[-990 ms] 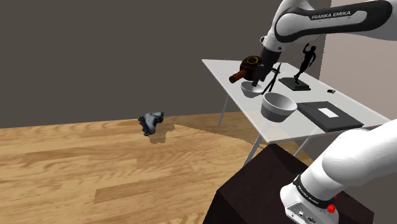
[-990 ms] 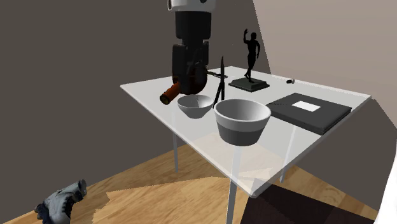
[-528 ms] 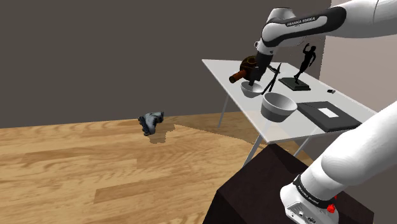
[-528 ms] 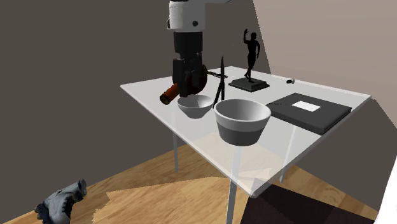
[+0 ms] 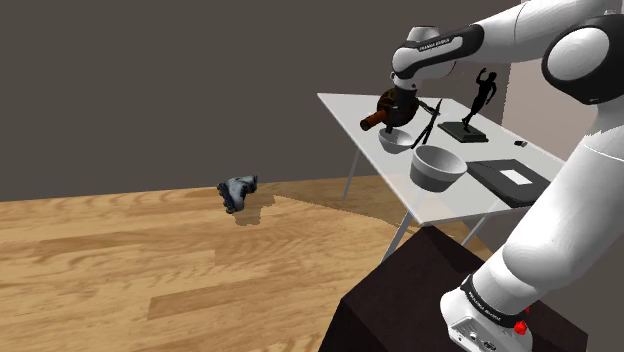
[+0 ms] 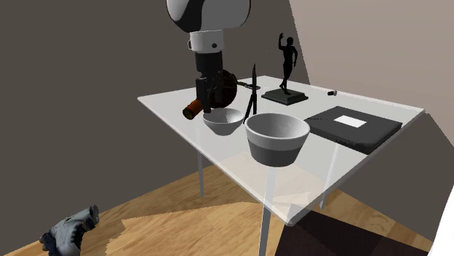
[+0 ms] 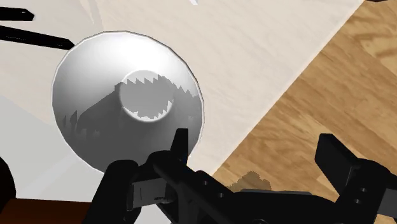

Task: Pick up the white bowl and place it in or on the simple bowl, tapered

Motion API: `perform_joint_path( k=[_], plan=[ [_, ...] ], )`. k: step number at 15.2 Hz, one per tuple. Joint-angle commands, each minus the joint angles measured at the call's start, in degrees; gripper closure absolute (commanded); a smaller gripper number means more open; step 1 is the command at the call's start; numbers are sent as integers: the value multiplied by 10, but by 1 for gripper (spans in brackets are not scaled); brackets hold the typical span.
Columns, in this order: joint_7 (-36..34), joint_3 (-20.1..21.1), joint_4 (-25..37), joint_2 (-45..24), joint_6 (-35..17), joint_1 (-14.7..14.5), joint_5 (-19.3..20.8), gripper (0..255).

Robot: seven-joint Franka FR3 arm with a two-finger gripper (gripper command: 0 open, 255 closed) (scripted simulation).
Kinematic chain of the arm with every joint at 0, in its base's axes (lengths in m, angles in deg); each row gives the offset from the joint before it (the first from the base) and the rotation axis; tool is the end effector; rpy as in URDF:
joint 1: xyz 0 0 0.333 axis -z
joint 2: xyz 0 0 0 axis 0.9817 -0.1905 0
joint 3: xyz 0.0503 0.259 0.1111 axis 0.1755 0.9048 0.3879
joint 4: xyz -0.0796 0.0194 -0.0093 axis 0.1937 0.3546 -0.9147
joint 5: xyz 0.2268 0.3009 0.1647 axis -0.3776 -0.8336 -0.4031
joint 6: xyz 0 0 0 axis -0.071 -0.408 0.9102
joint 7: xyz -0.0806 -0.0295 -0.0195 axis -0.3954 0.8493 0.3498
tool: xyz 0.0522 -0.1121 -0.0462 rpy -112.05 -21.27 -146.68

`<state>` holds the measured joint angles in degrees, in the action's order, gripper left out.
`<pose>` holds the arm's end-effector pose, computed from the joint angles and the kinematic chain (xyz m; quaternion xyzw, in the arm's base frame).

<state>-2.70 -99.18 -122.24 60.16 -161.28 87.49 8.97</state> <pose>0.5438 -0.2495 0.3672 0.9960 0.0849 -0.0207 0.0196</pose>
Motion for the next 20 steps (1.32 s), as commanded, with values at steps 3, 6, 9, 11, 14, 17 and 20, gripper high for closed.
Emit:
perform_joint_path(
  k=[3, 6, 9, 11, 14, 17, 20],
  plan=[
    [33, -7, 66, -74, -2, 18, -13, 0],
    [35, -6, 52, -81, -23, 19, -15, 0],
    [36, -6, 40, -90, -44, 21, -18, 0],
    [37, -5, 34, -95, -55, 22, -20, 0],
    [37, -5, 34, -95, -55, 22, -20, 0],
    [37, -5, 34, -95, -55, 22, -20, 0],
    [37, -5, 34, -95, -55, 22, -20, 255]
  ],
)
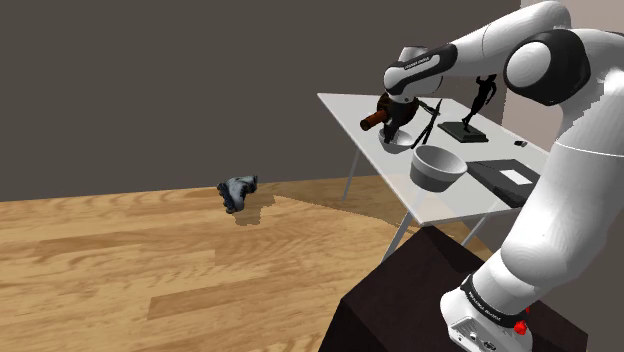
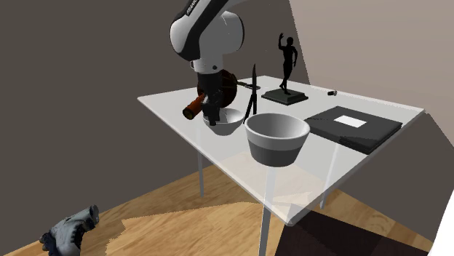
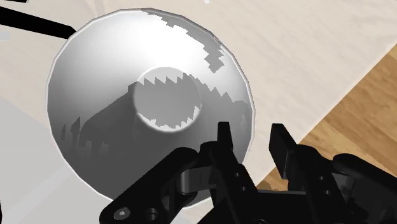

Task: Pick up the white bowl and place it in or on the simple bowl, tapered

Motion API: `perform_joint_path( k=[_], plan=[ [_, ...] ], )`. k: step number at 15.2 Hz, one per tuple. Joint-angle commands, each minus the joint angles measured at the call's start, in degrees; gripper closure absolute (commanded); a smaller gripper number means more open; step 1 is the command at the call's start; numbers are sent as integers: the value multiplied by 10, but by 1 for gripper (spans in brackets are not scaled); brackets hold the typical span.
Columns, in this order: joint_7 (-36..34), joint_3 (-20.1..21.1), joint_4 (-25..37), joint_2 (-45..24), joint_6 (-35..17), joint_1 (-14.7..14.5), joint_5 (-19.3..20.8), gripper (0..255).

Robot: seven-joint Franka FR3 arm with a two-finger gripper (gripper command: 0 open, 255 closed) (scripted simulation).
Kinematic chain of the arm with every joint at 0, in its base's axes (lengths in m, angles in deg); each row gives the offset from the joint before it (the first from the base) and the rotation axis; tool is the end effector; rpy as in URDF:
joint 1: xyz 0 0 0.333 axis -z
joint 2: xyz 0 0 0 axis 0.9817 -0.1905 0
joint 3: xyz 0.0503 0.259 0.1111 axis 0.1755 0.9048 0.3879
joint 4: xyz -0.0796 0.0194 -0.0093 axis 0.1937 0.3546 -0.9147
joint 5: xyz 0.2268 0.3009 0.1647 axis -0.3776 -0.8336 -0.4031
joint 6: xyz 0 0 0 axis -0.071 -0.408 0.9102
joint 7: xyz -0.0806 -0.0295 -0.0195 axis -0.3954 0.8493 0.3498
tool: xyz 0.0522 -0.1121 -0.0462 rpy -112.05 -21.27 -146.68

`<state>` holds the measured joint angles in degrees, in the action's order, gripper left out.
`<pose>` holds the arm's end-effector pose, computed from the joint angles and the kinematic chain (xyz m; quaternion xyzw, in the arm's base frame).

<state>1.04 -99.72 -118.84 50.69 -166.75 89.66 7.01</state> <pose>0.5594 -0.2836 0.3064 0.9952 0.0902 -0.0277 0.0252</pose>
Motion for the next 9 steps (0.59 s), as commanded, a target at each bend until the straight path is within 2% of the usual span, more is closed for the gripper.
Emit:
perform_joint_path(
  k=[1, 9],
  plan=[
    [0, 0, 0, 0, 0, 0, 0, 255],
    [0, 0, 3, 3, 7, 0, 1, 255]
  ],
)
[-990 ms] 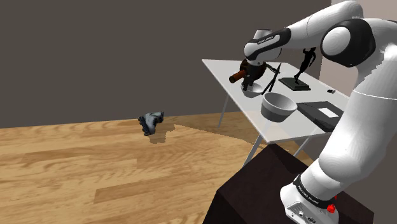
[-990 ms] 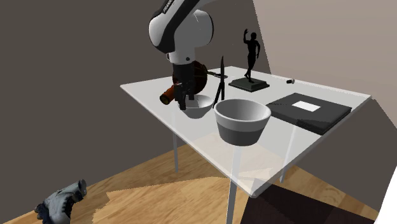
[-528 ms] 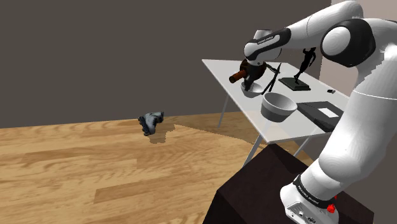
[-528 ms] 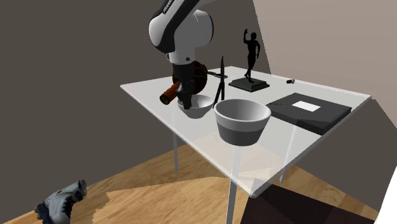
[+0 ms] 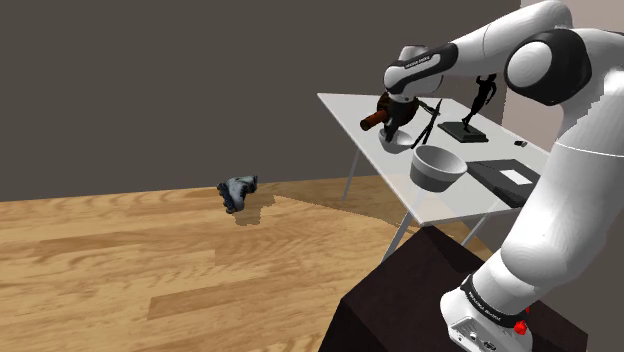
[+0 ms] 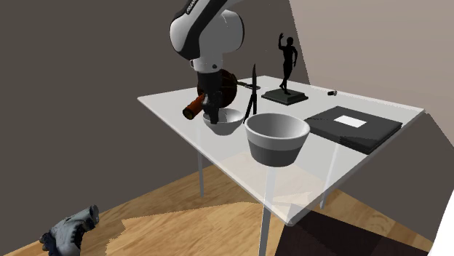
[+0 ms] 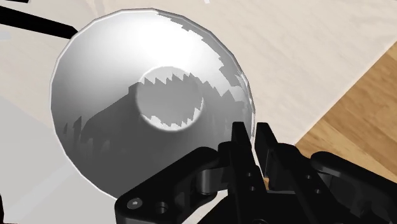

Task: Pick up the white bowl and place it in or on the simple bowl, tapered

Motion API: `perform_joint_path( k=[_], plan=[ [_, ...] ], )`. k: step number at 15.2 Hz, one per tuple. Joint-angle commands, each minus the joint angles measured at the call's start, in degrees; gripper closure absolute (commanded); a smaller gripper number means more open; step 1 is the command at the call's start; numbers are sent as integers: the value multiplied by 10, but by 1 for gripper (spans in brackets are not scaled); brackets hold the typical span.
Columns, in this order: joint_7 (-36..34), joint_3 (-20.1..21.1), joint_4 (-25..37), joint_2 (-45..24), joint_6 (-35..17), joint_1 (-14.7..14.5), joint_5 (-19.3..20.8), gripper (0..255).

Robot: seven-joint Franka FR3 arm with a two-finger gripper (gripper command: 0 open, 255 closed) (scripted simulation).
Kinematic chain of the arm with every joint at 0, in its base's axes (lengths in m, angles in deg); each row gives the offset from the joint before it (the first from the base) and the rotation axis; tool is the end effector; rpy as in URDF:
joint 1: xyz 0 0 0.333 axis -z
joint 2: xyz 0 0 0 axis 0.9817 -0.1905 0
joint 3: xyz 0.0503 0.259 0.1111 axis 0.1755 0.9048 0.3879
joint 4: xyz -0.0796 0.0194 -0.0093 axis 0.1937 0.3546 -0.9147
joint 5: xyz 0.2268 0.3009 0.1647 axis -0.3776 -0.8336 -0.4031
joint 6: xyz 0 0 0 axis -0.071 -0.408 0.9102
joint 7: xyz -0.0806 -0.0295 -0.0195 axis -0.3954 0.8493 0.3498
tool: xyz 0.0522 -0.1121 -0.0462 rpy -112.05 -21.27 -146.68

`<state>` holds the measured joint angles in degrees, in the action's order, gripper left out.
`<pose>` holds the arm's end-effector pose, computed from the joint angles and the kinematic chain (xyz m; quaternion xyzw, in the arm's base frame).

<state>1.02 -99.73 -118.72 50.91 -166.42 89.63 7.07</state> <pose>0.5594 -0.2833 0.3093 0.9952 0.0903 -0.0277 0.0251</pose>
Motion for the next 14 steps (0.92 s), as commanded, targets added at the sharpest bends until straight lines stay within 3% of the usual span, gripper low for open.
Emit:
perform_joint_path(
  k=[1, 14],
  plan=[
    [0, -1, 6, 4, 10, 0, 1, 255],
    [-2, -4, 66, 36, 101, -3, 11, 255]
  ],
)
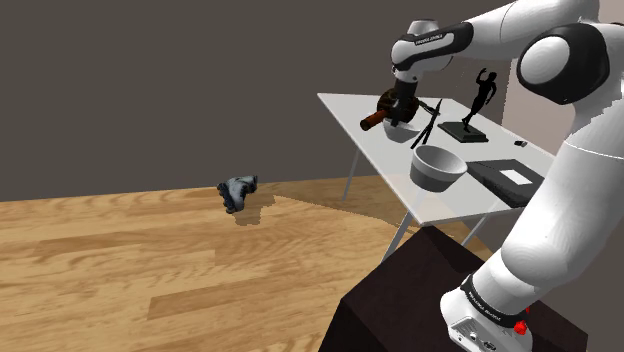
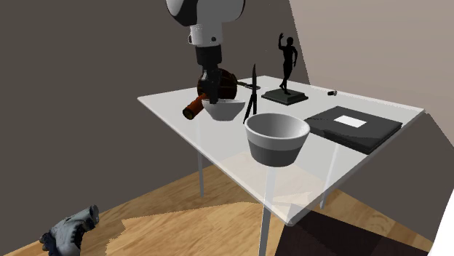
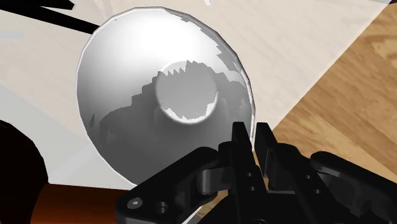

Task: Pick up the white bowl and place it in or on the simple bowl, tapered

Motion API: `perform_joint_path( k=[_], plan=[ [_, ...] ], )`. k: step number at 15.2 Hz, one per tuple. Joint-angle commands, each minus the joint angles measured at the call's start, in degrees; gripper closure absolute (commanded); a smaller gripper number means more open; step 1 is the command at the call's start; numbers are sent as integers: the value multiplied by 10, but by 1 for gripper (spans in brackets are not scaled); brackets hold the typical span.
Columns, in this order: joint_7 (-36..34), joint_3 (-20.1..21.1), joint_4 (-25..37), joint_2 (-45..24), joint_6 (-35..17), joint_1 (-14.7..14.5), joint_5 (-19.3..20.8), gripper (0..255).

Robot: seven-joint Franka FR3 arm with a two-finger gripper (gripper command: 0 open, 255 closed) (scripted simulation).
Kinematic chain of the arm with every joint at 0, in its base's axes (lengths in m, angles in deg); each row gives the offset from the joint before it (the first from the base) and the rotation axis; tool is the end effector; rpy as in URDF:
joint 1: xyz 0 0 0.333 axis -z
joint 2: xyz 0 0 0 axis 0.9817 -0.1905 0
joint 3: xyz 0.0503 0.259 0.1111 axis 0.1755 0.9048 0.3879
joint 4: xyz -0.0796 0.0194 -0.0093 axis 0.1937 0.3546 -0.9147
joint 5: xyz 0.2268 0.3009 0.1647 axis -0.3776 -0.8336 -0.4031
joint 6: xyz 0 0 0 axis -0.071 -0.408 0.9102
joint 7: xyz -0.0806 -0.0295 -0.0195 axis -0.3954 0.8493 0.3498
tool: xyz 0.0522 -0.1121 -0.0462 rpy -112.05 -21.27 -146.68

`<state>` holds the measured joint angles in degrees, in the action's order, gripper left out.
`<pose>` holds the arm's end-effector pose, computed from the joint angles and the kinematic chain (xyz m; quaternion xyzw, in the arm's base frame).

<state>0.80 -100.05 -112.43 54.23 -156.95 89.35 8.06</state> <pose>0.5634 -0.2843 0.3832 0.9952 0.0902 -0.0276 0.0253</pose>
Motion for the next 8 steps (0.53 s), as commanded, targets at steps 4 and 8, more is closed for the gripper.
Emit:
perform_joint_path(
  k=[4, 8],
  plan=[
    [1, -1, 26, 9, 35, 0, 2, 255],
    [1, -1, 52, 13, 65, 0, 3, 255]
  ],
)
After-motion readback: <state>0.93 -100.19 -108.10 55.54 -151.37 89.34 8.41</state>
